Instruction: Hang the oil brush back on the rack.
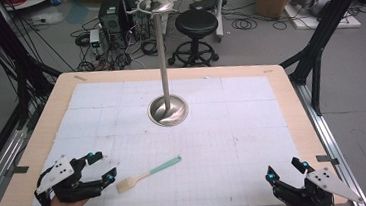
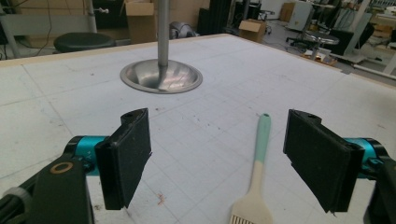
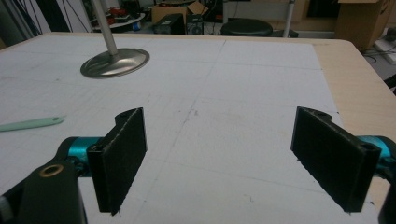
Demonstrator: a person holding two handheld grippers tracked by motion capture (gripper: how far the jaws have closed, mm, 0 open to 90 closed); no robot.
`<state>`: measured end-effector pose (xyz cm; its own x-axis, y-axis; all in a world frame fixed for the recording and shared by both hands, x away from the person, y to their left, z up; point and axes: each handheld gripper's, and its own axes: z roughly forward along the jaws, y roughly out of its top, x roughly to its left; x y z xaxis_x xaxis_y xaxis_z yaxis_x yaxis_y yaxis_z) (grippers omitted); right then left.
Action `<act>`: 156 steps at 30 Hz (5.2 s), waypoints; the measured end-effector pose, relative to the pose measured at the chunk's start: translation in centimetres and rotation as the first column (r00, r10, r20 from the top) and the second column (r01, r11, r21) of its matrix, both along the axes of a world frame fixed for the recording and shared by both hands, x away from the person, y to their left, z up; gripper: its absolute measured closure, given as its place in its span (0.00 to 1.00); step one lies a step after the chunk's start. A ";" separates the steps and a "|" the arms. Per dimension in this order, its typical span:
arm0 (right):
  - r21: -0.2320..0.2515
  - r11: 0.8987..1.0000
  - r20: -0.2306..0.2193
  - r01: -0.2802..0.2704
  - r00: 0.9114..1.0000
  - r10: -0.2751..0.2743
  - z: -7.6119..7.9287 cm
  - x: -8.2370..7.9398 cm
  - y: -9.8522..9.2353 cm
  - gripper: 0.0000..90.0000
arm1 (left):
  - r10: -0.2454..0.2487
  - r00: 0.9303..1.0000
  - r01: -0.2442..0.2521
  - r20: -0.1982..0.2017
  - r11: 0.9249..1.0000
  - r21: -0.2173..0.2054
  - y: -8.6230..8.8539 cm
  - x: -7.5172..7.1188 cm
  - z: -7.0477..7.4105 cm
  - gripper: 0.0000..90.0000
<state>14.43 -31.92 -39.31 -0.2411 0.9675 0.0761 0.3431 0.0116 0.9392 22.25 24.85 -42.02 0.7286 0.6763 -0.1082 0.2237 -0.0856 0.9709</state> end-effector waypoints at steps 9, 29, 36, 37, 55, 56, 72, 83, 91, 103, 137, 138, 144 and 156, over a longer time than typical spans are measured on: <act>-0.002 1.000 -0.010 -0.015 1.000 0.015 0.0 0.1 0.3 0.19 | -0.042 0.999 0.042 -0.022 0.999 0.001 -0.5 0.3 0.0 0.21; 0.004 0.999 -0.033 -0.053 0.998 0.054 -0.2 0.3 0.9 0.19 | -0.267 0.938 0.318 -0.222 0.917 0.240 -6.1 4.1 -1.0 0.51; 0.002 0.999 -0.030 -0.054 0.998 0.054 -0.2 0.3 0.7 0.19 | -0.300 0.917 0.373 -0.263 0.878 0.300 -8.5 4.5 -1.4 0.60; 0.002 0.999 -0.030 -0.053 0.998 0.053 -0.2 0.3 0.7 0.19 | -0.296 0.913 0.380 -0.282 0.867 0.321 -9.1 4.5 -1.7 0.60; -0.001 0.999 -0.035 -0.054 0.998 0.054 -0.3 0.3 0.6 0.19 | -0.258 0.920 0.363 -0.294 0.843 0.396 -9.8 4.5 -2.2 0.90; -0.001 0.999 -0.034 -0.055 0.998 0.055 -0.3 0.3 0.6 0.19 | -0.256 0.921 0.360 -0.293 0.847 0.391 -9.9 4.5 -2.3 0.90; 0.012 0.998 -0.039 -0.053 0.998 0.054 -0.3 0.3 0.6 0.19 | -0.265 0.920 0.356 -0.291 0.874 0.331 -9.3 4.4 -1.6 0.91; 0.024 0.995 -0.032 -0.095 0.995 0.096 -0.3 0.5 0.8 0.19 | -0.307 0.926 0.341 -0.218 0.929 0.140 -8.2 3.6 0.2 0.91; 0.056 0.969 -0.011 -0.239 0.971 0.240 -0.3 1.1 2.2 0.19 | -0.364 0.920 0.375 -0.147 0.925 0.055 -8.0 2.3 1.3 0.91; 0.087 0.897 -0.022 -0.433 0.900 0.436 -0.4 2.2 5.5 0.19 | -0.423 0.902 0.421 -0.089 0.906 -0.037 -8.2 1.1 2.4 0.91; 0.077 0.584 0.092 -0.808 0.589 0.803 2.8 4.5 12.9 0.81 | -0.567 0.823 0.558 -0.036 0.818 -0.140 -9.9 -0.3 3.6 0.91; 0.080 0.583 0.092 -0.808 0.589 0.803 2.9 4.6 13.1 0.82 | -0.571 0.820 0.562 -0.038 0.815 -0.141 -10.0 -0.4 3.5 0.91; 0.081 0.567 0.097 -0.820 0.573 0.814 3.4 4.9 13.8 0.78 | -0.583 0.812 0.574 -0.036 0.807 -0.140 -10.2 -0.4 3.5 0.91; 0.109 0.540 0.129 -0.835 0.550 0.825 3.8 5.1 14.2 0.75 | -0.603 0.797 0.593 -0.029 0.790 -0.155 -10.5 -0.6 3.4 0.91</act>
